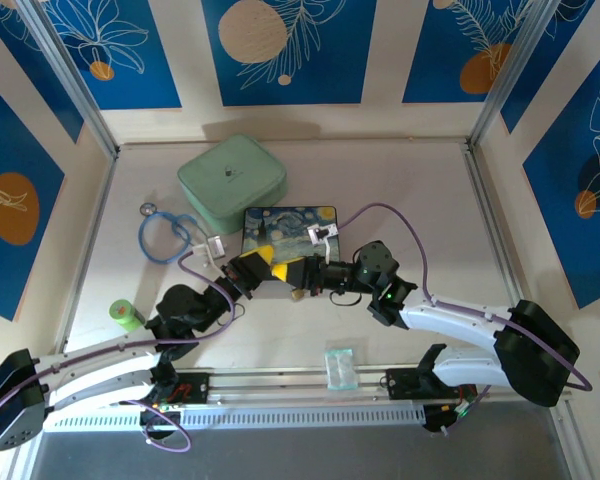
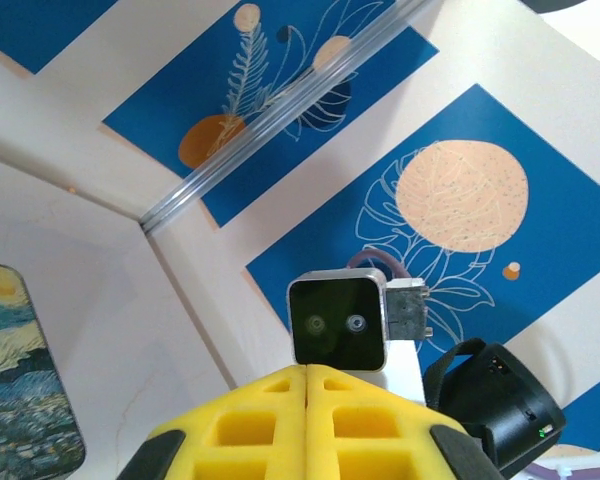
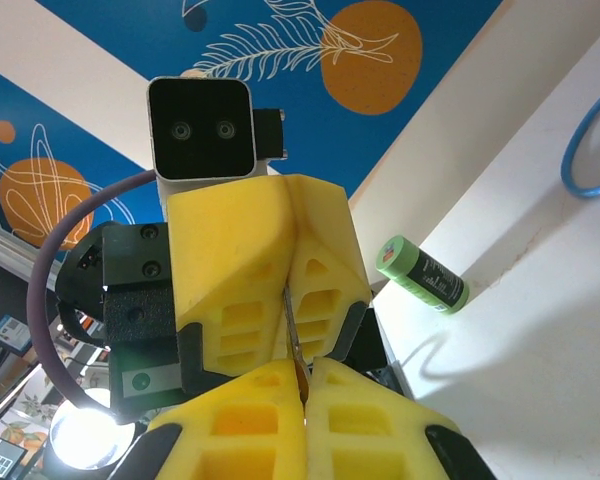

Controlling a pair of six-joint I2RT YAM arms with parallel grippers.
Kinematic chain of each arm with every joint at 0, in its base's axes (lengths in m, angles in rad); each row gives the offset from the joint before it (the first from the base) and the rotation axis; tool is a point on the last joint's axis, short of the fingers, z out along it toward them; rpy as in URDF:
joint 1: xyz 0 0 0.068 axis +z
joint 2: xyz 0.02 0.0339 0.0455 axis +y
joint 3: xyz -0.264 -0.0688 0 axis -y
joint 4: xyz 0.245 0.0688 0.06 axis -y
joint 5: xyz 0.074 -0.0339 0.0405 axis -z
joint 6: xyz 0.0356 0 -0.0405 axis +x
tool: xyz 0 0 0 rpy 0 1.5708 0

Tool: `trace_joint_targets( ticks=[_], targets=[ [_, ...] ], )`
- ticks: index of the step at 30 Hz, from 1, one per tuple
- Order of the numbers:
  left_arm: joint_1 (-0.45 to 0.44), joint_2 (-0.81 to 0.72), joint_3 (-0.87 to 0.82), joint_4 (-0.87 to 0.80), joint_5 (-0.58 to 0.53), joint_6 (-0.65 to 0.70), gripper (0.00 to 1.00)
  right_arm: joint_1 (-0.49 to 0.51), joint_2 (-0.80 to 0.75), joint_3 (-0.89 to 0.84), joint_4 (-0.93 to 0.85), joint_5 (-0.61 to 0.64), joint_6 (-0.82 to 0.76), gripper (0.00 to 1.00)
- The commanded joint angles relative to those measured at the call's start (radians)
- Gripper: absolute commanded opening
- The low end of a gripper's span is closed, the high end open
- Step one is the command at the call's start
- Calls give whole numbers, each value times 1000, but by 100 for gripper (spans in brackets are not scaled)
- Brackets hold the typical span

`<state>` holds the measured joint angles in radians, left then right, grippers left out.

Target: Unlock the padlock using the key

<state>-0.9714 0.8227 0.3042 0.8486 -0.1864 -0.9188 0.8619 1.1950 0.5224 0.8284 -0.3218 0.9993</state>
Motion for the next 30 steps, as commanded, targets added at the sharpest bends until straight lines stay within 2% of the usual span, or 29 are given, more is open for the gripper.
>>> trace_joint_targets(
  ticks=[1,2,4,5,7,9,11,13,15,22,26,30],
  targets=[
    [7,-35,-4,-95,-71,-18,27,4,-31,-10,-30,3,-9,0],
    [7,-43,-3,-114,-78,-13,40,2,-40,-11,-51,4,-11,0],
    [7,-55,-3,-143,-93,-8,78,-3,-58,-15,-100,11,-17,0],
    [7,-63,-3,-164,-111,-10,89,-4,-66,-18,-125,15,-18,0],
    [7,-81,9,-258,-151,-14,99,-12,-86,-24,-184,23,-25,0],
    [7,-98,58,-440,-189,-5,99,-19,-113,-8,-335,60,-37,0],
    [7,-83,149,-689,-216,16,99,-28,-138,45,-593,115,-94,0],
    [5,-38,222,-840,-214,43,99,-28,-160,65,-730,142,-147,0],
    [7,13,269,-931,-202,47,99,-31,-194,57,-794,174,-156,0],
    [6,201,252,-856,-117,50,99,-75,-278,-5,-922,256,-143,0],
    [5,349,267,-782,-70,51,90,-98,-301,-20,-973,281,-158,0],
    [5,469,268,-676,-64,47,77,-113,-309,-43,-979,286,-147,0]
  ],
)
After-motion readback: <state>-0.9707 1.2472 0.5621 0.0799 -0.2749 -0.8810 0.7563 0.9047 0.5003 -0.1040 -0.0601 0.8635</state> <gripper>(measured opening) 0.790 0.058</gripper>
